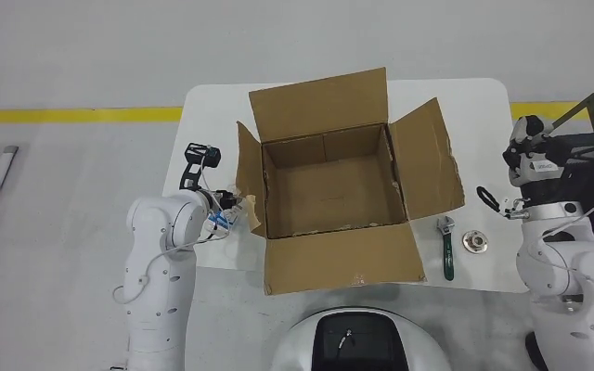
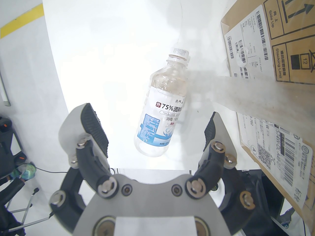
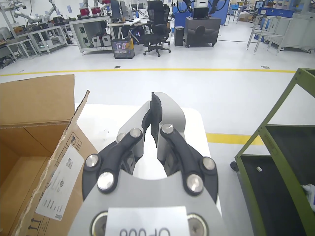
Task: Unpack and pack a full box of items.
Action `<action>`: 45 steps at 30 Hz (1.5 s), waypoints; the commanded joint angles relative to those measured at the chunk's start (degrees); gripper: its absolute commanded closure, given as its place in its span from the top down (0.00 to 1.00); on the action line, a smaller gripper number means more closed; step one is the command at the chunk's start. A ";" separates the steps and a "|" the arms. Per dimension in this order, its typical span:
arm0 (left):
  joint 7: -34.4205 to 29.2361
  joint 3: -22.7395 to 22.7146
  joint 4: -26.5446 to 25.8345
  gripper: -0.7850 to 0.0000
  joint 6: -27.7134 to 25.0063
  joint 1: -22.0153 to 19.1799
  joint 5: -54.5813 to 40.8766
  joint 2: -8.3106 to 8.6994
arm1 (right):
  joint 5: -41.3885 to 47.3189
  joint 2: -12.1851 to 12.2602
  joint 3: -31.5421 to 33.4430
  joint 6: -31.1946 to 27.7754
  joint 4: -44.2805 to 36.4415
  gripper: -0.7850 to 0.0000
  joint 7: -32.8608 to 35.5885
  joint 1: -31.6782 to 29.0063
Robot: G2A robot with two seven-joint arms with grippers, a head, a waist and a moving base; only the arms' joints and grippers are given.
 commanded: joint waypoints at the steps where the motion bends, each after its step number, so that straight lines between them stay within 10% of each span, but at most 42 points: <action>1: 0.00 0.00 0.00 1.00 0.00 0.00 0.00 0.00 | 0.00 0.00 0.00 0.00 0.00 0.00 0.00 0.00; 25: -6.75 -4.58 -8.18 1.00 -11.29 6.18 -10.20 2.76 | 0.00 0.00 0.00 0.00 0.00 0.00 0.00 0.00; 45: -2.79 3.20 4.92 1.00 -13.92 1.88 -5.16 5.96 | 0.00 0.00 0.00 0.00 0.00 0.00 0.00 0.00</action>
